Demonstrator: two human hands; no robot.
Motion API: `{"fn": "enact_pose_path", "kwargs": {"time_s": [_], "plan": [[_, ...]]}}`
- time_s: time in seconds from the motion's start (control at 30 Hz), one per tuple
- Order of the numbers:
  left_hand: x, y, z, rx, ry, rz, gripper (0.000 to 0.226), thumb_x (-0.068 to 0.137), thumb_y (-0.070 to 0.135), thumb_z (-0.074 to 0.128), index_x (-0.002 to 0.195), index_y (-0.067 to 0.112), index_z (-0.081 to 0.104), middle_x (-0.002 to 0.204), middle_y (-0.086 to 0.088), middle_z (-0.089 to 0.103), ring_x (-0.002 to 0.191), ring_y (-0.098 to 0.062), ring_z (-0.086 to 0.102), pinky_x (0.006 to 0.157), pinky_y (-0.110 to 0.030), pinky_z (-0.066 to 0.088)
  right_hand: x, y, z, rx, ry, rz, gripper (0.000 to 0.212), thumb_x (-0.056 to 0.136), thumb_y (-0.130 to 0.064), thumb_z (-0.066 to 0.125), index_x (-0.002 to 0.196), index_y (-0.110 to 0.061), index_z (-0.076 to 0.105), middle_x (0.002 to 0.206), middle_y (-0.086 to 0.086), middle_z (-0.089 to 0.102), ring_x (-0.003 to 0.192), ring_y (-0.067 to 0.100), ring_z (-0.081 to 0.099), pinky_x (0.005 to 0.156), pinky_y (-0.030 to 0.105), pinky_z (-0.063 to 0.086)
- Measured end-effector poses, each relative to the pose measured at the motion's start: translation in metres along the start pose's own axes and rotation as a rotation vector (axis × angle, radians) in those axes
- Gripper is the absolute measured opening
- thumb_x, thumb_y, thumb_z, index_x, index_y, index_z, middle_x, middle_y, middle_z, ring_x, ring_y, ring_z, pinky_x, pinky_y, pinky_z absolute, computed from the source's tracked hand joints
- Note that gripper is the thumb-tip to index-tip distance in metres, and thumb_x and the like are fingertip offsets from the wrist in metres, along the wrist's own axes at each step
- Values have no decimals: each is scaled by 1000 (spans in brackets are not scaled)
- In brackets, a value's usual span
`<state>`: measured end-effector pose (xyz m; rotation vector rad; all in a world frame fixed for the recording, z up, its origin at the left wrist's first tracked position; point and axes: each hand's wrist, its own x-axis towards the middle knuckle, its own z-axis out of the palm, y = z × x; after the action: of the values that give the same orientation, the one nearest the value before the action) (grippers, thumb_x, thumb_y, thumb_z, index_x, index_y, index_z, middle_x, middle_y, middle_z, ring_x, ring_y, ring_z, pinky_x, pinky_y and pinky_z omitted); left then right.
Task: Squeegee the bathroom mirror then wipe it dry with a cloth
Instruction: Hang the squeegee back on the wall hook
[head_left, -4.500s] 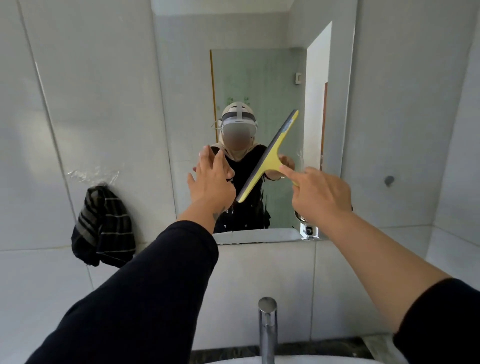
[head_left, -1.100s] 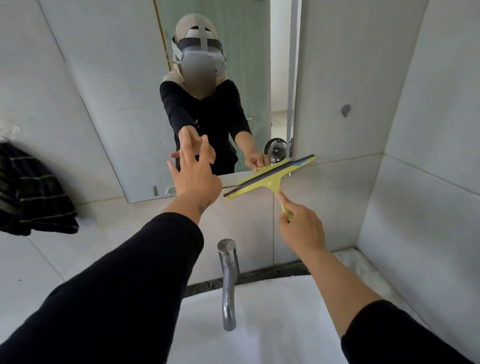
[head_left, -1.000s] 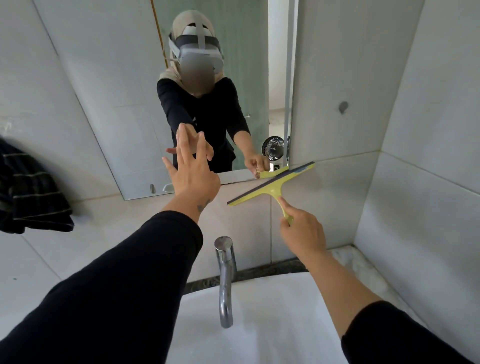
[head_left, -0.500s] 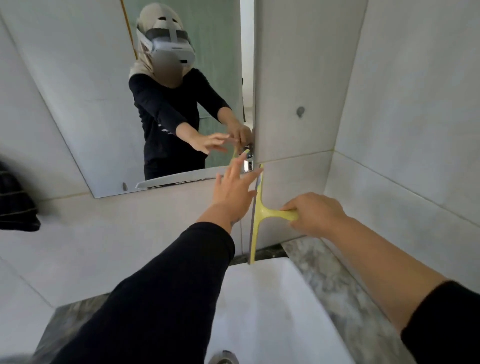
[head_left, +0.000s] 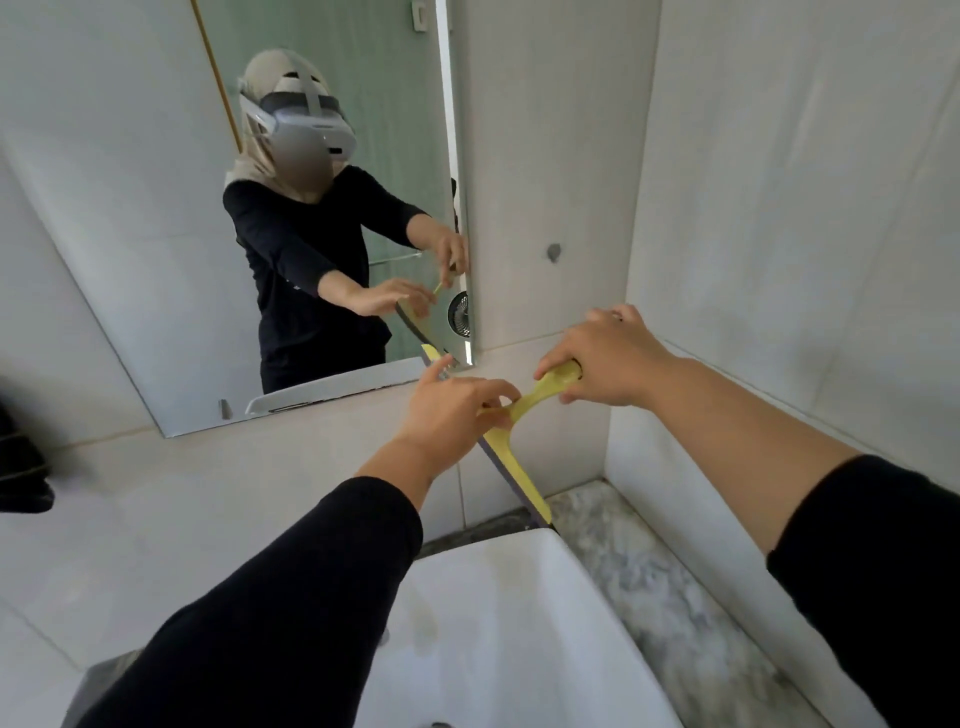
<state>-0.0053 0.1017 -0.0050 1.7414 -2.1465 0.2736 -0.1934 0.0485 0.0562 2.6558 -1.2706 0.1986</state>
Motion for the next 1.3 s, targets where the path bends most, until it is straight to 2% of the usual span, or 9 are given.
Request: {"fn": "enact_pose_path", "kwargs": {"time_s": [0.1, 0.2, 0.37, 0.5, 0.63, 0.77, 0.93, 1.17, 1.3], "plan": [[3, 0, 3, -63, 58, -13, 24, 92, 34, 55, 115, 30, 61, 100, 10, 72, 104, -10, 62, 113, -31, 16, 8, 1, -7, 63, 19, 92, 60, 73, -56, 69, 130, -49, 49, 136, 2, 40, 132, 27, 24, 113, 55, -3], [4, 0, 9, -115, 122, -59, 22, 89, 35, 59, 111, 32, 62, 95, 10, 72, 99, -12, 62, 104, -27, 25, 18, -1, -9, 343, 88, 283, 86, 74, -61, 66, 147, -42, 24, 156, 13, 12, 144, 33, 1, 116, 53, 1], [7, 7, 20, -134, 226, -71, 40, 90, 35, 57, 129, 42, 49, 95, 12, 71, 95, -9, 63, 87, -25, 26, 42, -5, 1, 807, 370, 609, 81, 81, -36, 69, 147, -16, 26, 137, 15, 47, 123, 34, 49, 102, 41, 43], [9, 4, 32, -74, 231, -58, 49, 93, 40, 52, 139, 48, 36, 96, 11, 69, 91, -12, 61, 82, -27, 24, 57, -12, 10, 1013, 427, 708, 73, 76, -17, 72, 138, -18, 34, 121, 14, 56, 102, 34, 62, 82, 47, 56], [14, -2, 46, -11, 244, -63, 52, 94, 37, 51, 142, 43, 34, 87, 7, 66, 79, -20, 60, 75, -29, 25, 77, -9, 18, 1032, 436, 718, 63, 73, -12, 72, 126, -19, 39, 111, 13, 59, 97, 32, 63, 79, 48, 56], [29, -1, 62, -81, 171, -50, 64, 96, 26, 47, 150, 36, 15, 106, 6, 60, 97, -20, 57, 83, -31, 31, 99, 2, 24, 977, 468, 651, 60, 71, -10, 73, 124, -23, 48, 104, 9, 61, 97, 29, 62, 82, 37, 54], [61, 2, 82, -146, 30, -70, 77, 94, 28, 47, 150, 33, -5, 128, 3, 50, 116, -20, 47, 96, -36, 33, 123, 22, 28, 923, 535, 574, 60, 71, -5, 77, 125, -21, 56, 70, -15, 43, 78, 13, 51, 54, 13, 33], [107, -2, 113, -183, -76, -72, 87, 92, 31, 50, 148, 30, -16, 134, -1, 43, 118, -24, 45, 100, -38, 32, 155, 44, 48, 971, 577, 579, 64, 73, -2, 77, 130, -21, 55, 101, -3, 53, 102, 19, 59, 77, 18, 41], [117, -7, 131, -204, -138, -89, 89, 91, 33, 51, 148, 30, -17, 138, -1, 40, 123, -25, 43, 102, -38, 31, 162, 47, 69, 1015, 622, 568, 63, 72, 1, 76, 127, -22, 57, 96, -5, 52, 93, 15, 56, 73, 17, 38]]}}
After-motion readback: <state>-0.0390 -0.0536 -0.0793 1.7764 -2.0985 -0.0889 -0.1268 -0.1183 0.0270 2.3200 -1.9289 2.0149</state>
